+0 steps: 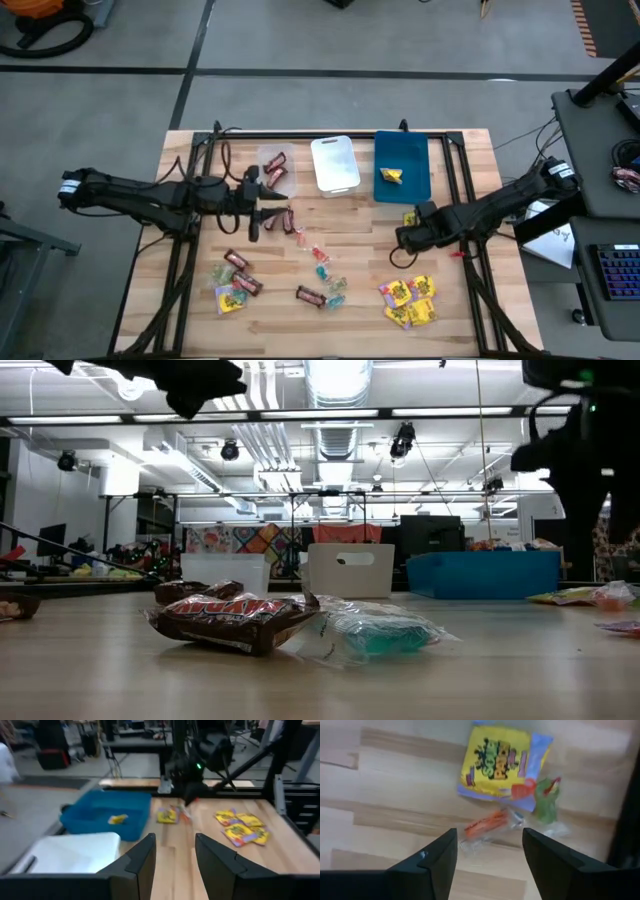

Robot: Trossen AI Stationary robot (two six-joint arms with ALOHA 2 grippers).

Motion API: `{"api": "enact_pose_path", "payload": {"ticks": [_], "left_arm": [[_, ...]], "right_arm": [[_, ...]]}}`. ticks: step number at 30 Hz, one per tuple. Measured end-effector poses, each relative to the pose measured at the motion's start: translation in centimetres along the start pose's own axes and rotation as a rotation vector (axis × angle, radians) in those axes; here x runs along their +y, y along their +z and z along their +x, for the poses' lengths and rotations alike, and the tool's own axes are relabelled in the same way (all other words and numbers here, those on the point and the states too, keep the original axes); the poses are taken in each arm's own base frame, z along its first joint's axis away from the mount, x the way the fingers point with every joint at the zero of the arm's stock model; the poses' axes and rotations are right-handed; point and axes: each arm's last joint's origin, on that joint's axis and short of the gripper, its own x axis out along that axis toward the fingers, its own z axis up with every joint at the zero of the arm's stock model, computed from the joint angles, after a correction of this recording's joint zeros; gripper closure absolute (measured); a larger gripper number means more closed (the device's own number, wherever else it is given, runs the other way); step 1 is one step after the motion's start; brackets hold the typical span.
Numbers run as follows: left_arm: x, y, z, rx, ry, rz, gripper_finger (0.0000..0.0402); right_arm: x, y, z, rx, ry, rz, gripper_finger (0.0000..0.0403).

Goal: Sort candy
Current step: Put the middle right orange jelly candy into the white bin

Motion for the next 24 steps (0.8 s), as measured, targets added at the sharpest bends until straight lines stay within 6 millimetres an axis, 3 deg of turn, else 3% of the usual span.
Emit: {"api": "enact_pose_path", "payload": {"ticks": [9,19,24], "left_arm": [[0.3,1.1,-0.2,-0.027,0.087,0.123,0.0281],[0.3,0.5,0.0,0.006,0.117,0.134,0.0281],[0.3,0.3,0.0,0.028,0.116,0.138,0.0281]], "right_arm": [[-0.4,-0.4,2.4,0.028,0.038,0.137,0.0192],[-1.4,-0.6,4.2,0.050,0.017,0.187,0.0195],[-1.3,-0.7,5.0,0.052,0.070,0.195,0.0221]]}}
